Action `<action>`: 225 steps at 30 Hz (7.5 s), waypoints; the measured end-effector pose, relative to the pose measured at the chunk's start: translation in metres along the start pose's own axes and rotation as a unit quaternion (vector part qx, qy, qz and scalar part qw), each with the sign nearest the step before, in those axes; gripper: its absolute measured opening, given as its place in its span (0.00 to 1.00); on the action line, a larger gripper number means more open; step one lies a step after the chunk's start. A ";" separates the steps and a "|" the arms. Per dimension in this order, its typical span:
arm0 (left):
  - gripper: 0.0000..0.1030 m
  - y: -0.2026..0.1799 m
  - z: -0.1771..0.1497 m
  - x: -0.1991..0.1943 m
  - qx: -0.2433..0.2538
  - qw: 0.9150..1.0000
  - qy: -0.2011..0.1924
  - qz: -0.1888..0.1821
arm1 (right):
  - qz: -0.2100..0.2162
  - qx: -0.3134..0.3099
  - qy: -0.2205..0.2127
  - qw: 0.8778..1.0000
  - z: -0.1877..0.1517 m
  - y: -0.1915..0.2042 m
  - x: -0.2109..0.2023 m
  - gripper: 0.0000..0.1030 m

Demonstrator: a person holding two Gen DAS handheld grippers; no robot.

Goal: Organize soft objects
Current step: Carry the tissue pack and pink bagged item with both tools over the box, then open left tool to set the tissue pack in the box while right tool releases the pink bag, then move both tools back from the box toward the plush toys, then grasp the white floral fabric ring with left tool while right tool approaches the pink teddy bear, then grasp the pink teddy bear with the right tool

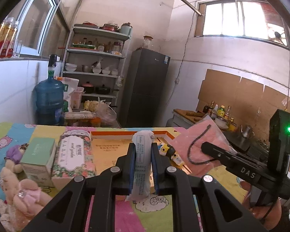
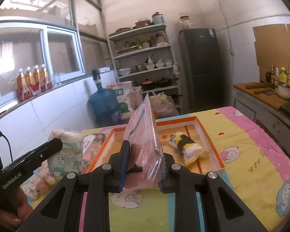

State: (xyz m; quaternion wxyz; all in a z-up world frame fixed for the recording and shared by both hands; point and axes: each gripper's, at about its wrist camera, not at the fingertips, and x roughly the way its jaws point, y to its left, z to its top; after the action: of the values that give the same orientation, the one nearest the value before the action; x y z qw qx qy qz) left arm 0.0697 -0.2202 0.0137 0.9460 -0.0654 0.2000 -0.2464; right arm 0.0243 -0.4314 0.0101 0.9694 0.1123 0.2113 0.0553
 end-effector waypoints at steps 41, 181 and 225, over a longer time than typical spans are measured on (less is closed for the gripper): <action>0.17 0.035 -0.008 0.141 -0.065 0.992 0.093 0.062 | 0.032 0.050 0.090 0.994 -0.003 -0.059 0.131 0.27; 0.73 0.227 -0.087 -0.145 -0.090 0.965 0.069 0.237 | 0.125 -0.134 0.077 0.980 -0.063 0.272 0.050 0.71; 0.13 0.236 -0.075 -0.151 -0.092 0.975 0.036 0.198 | 0.170 -0.187 0.182 0.950 -0.078 0.258 0.133 0.76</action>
State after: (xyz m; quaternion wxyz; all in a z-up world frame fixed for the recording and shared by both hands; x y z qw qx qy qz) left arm 0.0228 0.0578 -0.0549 0.9581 -0.1027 0.2649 -0.0369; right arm 0.0966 -0.1460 -0.0498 0.8944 -0.0487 0.3476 0.2773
